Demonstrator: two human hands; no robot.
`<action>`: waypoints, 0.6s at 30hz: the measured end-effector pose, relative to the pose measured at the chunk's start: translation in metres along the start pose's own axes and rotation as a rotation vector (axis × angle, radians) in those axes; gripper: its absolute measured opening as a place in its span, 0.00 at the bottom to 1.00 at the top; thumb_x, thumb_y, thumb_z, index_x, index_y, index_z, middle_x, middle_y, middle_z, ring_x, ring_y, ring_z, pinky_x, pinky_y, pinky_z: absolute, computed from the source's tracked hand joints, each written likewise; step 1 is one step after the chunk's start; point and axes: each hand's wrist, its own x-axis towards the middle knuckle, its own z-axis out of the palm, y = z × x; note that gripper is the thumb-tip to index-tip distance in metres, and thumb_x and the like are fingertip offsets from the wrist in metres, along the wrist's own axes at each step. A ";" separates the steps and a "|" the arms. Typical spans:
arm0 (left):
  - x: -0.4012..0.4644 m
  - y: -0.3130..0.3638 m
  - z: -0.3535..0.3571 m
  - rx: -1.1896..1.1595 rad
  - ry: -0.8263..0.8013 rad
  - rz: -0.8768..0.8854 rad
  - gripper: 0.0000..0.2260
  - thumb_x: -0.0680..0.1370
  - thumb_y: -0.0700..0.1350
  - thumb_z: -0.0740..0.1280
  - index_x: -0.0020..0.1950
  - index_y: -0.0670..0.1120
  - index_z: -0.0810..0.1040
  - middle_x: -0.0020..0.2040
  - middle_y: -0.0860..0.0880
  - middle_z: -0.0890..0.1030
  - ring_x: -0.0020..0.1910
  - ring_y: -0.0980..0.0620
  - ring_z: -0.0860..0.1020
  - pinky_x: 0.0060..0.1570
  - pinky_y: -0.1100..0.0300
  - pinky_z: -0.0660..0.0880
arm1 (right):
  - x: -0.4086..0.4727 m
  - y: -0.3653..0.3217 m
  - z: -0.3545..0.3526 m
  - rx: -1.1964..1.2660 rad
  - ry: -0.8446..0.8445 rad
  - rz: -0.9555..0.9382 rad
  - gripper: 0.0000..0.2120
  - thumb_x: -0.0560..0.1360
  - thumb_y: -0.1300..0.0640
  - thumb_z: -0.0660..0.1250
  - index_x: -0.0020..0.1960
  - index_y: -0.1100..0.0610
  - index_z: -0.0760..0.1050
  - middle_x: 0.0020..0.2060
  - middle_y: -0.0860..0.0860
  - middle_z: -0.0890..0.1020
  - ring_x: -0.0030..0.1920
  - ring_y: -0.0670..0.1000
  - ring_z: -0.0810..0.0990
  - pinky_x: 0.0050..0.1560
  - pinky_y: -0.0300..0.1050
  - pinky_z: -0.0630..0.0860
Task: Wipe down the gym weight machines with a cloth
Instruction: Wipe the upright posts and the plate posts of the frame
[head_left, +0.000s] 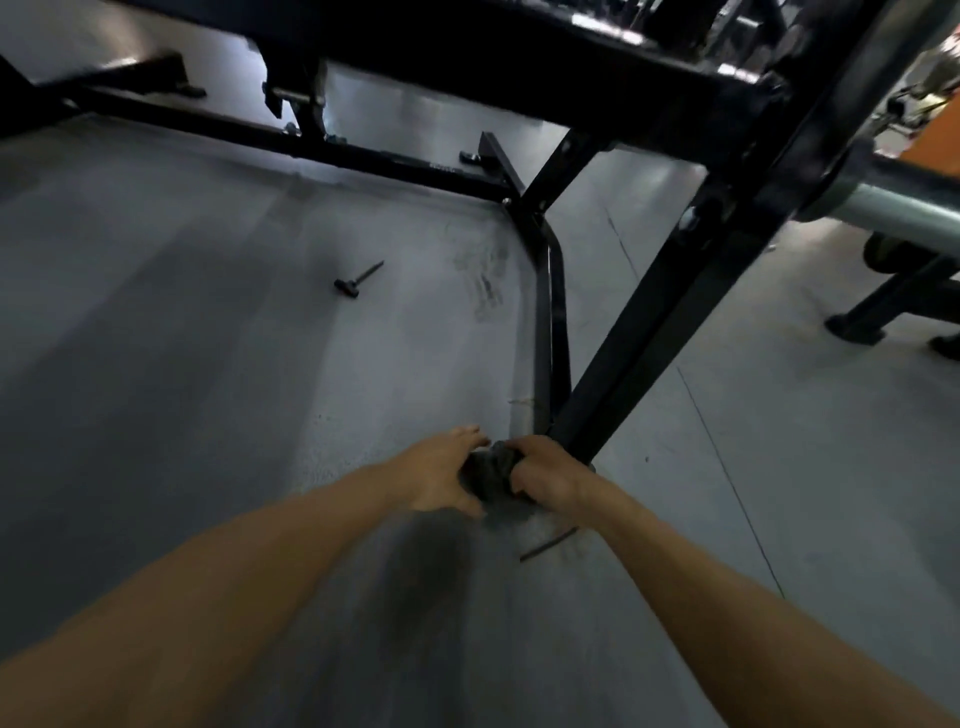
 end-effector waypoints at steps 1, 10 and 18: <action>-0.002 0.007 -0.005 -0.070 0.048 -0.011 0.33 0.70 0.52 0.80 0.72 0.46 0.73 0.68 0.48 0.77 0.67 0.49 0.75 0.59 0.69 0.71 | -0.009 -0.004 -0.007 0.118 0.004 -0.009 0.16 0.74 0.74 0.58 0.56 0.63 0.79 0.44 0.56 0.81 0.46 0.52 0.79 0.47 0.40 0.78; -0.034 0.090 -0.053 -0.422 0.143 0.037 0.17 0.69 0.50 0.82 0.53 0.46 0.83 0.47 0.48 0.85 0.44 0.56 0.83 0.42 0.60 0.80 | -0.069 -0.002 -0.078 0.676 0.062 -0.076 0.24 0.63 0.67 0.63 0.60 0.64 0.75 0.47 0.63 0.77 0.49 0.61 0.77 0.43 0.52 0.77; -0.026 0.211 -0.070 -0.379 0.093 0.218 0.13 0.75 0.52 0.76 0.57 0.53 0.79 0.51 0.55 0.83 0.47 0.61 0.82 0.45 0.66 0.79 | -0.142 0.023 -0.177 0.440 0.252 -0.320 0.08 0.74 0.59 0.76 0.52 0.58 0.82 0.46 0.51 0.86 0.47 0.50 0.86 0.46 0.45 0.83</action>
